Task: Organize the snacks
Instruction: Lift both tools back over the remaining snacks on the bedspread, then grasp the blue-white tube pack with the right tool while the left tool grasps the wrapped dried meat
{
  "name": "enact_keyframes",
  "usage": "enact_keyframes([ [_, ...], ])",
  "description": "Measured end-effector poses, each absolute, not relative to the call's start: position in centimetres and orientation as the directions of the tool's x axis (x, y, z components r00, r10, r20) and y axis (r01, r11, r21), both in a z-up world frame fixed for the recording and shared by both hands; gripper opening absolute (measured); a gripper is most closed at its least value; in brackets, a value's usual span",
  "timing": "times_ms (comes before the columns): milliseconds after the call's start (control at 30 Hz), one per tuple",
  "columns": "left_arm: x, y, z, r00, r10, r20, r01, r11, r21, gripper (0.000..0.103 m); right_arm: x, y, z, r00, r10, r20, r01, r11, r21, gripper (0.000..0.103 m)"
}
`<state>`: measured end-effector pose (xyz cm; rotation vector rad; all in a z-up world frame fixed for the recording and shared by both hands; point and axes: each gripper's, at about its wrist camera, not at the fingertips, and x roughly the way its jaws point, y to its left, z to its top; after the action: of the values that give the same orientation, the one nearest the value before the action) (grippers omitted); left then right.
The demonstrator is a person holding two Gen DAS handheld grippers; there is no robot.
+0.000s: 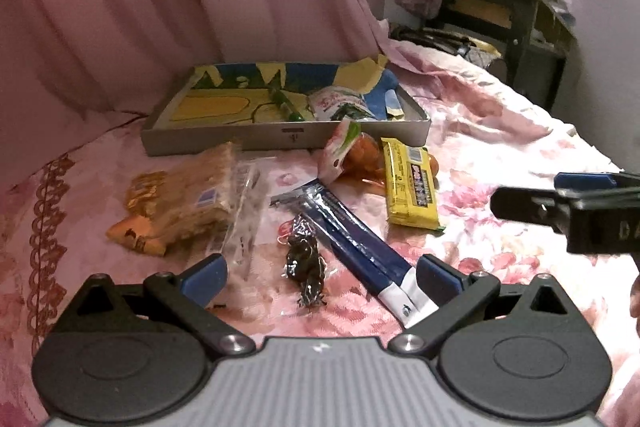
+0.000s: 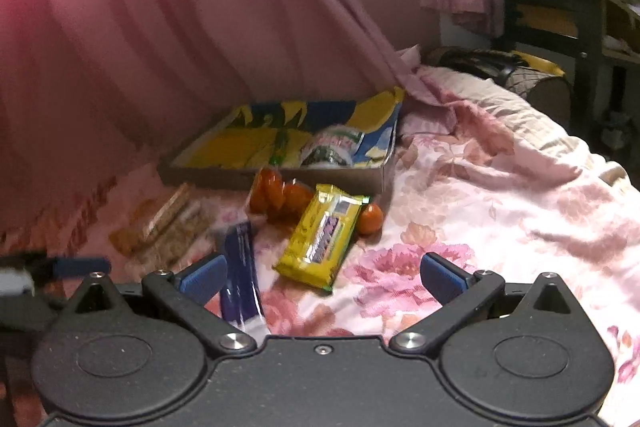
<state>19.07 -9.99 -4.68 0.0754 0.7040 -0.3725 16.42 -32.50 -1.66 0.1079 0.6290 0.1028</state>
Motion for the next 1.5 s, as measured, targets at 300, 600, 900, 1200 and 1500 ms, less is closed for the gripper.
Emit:
enact_keyframes([
  [300, 21.5, -9.7, -5.1, 0.646, -0.371, -0.667, 0.388, 0.912, -0.132, 0.099, 17.6, -32.2, -4.1, 0.7, 0.152, -0.697, -0.089, 0.988, 0.126, 0.102],
  [600, 23.3, -10.6, -6.2, 0.604, -0.328, -0.727, 0.367, 0.924, -0.112, 0.094, 18.0, -30.1, -5.1, 0.653, 0.186, -0.734, -0.195, 0.978, 0.075, 0.1],
  [900, 25.0, -10.8, -7.8, 0.553, -0.3, -0.777, 0.324, 0.937, -0.131, 0.063, 18.7, -28.3, -6.5, 0.615, 0.213, -0.759, -0.28, 0.959, 0.042, 0.072],
  [1200, 26.7, -10.6, -8.0, 0.545, -0.25, -0.8, 0.278, 0.954, -0.109, 0.064, 19.0, -25.2, -7.6, 0.623, 0.266, -0.735, -0.381, 0.925, 0.012, 0.064],
  [1500, 27.1, -10.9, -8.4, 0.512, -0.27, -0.816, 0.357, 0.93, -0.084, 0.065, 20.4, -24.0, -8.5, 0.657, 0.227, -0.719, -0.382, 0.922, -0.058, 0.055],
])
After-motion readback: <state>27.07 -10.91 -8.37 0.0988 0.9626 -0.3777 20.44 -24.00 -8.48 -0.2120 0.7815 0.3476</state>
